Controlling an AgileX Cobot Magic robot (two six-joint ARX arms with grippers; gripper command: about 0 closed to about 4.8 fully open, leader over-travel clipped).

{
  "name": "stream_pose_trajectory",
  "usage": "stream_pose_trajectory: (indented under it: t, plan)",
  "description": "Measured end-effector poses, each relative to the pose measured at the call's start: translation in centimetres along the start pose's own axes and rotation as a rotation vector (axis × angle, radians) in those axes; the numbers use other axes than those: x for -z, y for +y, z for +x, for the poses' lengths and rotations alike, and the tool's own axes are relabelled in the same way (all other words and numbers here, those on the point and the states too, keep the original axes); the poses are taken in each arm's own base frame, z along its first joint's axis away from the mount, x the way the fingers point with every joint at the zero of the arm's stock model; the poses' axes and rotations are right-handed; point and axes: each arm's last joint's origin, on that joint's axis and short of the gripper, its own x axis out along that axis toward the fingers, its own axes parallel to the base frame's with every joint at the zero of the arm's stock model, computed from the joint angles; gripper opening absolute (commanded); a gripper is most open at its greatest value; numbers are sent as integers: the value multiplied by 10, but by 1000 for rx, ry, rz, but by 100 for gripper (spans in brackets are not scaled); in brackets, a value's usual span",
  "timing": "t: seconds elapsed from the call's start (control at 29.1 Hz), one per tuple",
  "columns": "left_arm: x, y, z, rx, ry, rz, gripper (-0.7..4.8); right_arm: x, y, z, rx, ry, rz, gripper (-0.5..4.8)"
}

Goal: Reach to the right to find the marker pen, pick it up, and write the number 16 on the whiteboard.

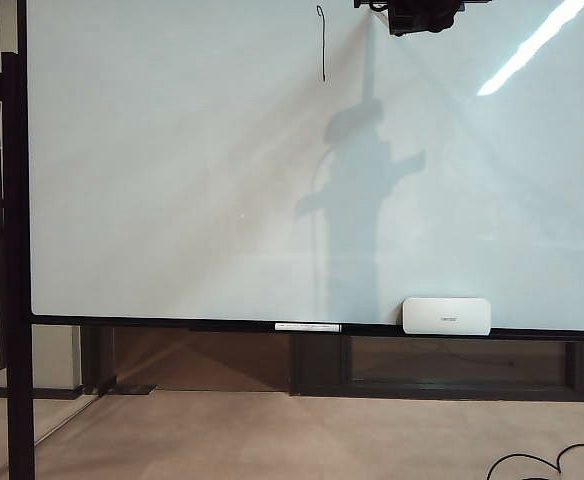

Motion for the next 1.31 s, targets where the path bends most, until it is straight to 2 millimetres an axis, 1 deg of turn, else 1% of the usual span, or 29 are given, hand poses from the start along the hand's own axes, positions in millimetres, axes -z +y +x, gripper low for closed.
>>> stream_pose_trajectory:
  t: [0.21,0.52,0.79,1.31]
  plan:
    - [0,0,0,0,0,0,-6,1,0,1,-18,-1,0,-2]
    - [0,0,0,1,3,0,-5,12,2,9,-43,26,-4,-2]
    - [0,0,0,0,3,7,-6,12,3,10,-84,14,-2,-2]
    - [0,0,0,0,3,22,-5,15,-3,11,-92,38,-4,-2]
